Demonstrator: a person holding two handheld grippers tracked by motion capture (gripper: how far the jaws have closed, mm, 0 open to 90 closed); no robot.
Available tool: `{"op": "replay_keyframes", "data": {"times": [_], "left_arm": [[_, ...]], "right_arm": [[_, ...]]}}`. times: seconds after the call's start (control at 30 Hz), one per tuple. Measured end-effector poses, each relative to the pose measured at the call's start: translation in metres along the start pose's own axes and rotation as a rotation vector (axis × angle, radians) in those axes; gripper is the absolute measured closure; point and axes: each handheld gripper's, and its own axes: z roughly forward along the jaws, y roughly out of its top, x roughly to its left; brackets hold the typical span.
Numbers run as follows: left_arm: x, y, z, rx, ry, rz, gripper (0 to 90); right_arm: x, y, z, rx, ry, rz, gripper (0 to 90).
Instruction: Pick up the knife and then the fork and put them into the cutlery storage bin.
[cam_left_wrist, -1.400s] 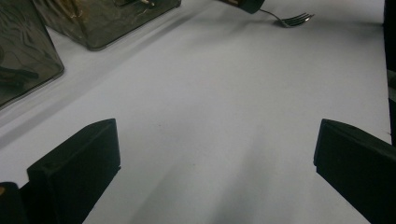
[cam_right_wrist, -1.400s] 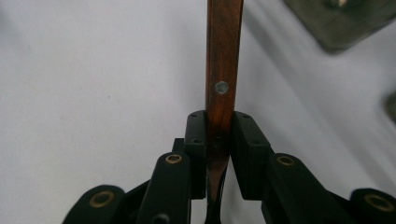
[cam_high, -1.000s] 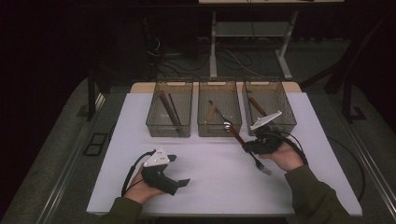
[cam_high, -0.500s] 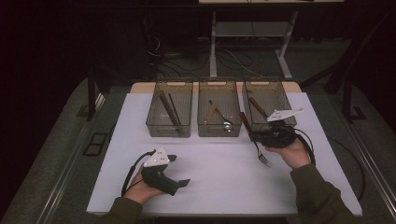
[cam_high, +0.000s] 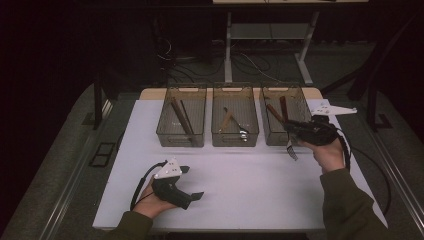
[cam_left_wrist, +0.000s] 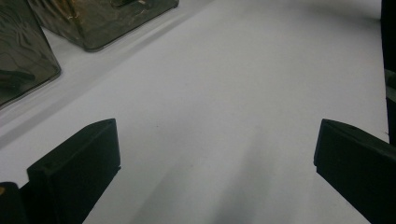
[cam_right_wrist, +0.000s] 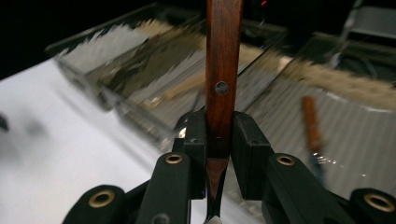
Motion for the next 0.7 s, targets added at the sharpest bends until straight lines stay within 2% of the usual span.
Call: {"op": "replay_keyframes", "data": {"times": [0.13, 0.37, 0.53, 0.7], "left_arm": [[0.001, 0.000, 0.001, 0.004, 0.000, -0.003, 0.0], [0.001, 0.000, 0.002, -0.001, 0.001, -0.013, 0.0], [0.001, 0.000, 0.003, 0.005, 0.000, -0.006, 0.0], [0.001, 0.000, 0.003, 0.006, -0.003, -0.002, 0.0]], "right_arm": [[-0.014, 0.013, -0.005, -0.054, -0.047, 0.023, 77.0], [-0.037, 0.033, -0.001, -0.094, -0.123, 0.072, 77.0], [-0.052, 0.042, 0.009, -0.108, -0.195, 0.098, 77.0], [-0.066, 0.041, 0.024, -0.071, -0.262, 0.089, 77.0]]}}
